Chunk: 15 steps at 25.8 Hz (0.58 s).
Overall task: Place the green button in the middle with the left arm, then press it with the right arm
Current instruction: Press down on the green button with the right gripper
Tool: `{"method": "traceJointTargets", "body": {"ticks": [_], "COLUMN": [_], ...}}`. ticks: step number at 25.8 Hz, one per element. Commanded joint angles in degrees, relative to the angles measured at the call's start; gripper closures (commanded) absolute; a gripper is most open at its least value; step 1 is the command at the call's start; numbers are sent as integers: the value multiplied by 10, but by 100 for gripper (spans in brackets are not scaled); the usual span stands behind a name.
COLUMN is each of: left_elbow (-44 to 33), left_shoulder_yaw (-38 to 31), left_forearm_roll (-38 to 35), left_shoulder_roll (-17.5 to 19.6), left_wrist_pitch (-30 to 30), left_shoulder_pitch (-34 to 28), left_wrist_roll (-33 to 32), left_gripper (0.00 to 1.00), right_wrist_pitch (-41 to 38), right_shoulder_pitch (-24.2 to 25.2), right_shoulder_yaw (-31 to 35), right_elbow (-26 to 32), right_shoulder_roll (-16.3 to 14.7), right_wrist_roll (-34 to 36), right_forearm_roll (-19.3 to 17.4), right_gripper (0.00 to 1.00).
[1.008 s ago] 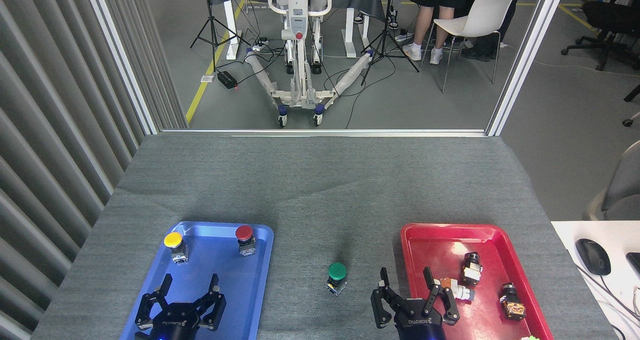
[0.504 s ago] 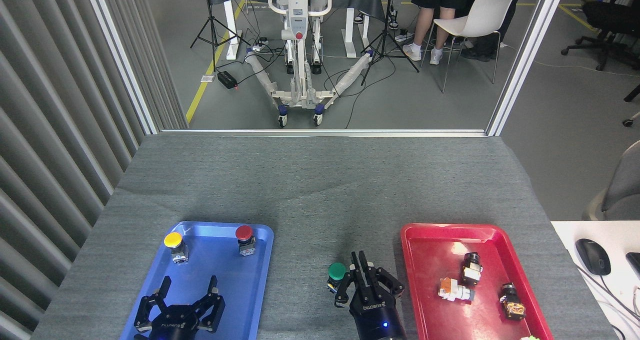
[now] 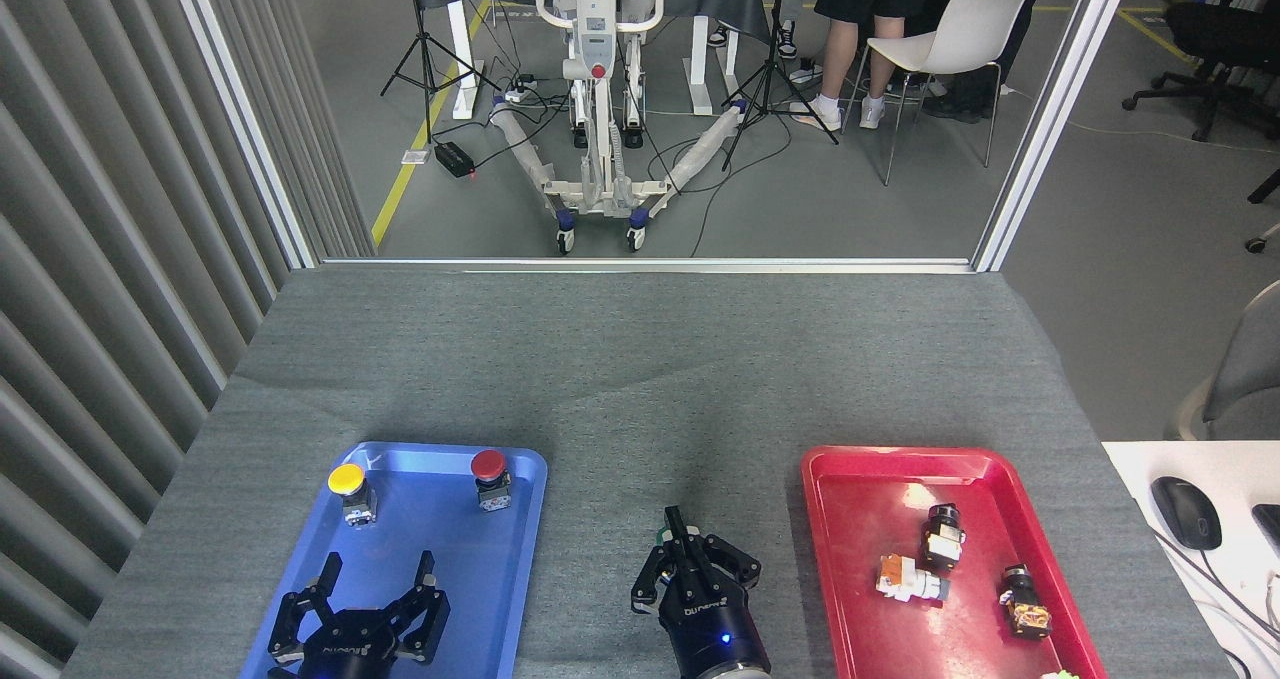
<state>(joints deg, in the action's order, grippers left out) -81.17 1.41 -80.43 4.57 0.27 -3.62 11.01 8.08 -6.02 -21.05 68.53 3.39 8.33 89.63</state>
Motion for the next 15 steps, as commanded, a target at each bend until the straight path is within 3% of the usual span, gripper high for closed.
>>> {"method": "traceJointTargets", "body": {"ticks": [1,15], "left_elbow": [2,7], "left_shoulder_yaw": [0,0], "left_forearm_roll": [0,-1], "left_shoulder_roll": [0,-1], "left_wrist_pitch": [0,0], "left_shoulder_pitch": [0,1], "left_wrist_roll": [0,0], "left_gripper": [0,0], "right_wrist_pitch": [2,4], "right_shoulder_pitch": [-7,-7], "right_shoulder_yaw": [-6,-7], "right_elbow": [-34,-59], "right_shoulder_roll": [11,9], "right_wrist_roll": [0,2], "right_forearm_roll": [-1,-3], "right_gripper": [100,100]}}
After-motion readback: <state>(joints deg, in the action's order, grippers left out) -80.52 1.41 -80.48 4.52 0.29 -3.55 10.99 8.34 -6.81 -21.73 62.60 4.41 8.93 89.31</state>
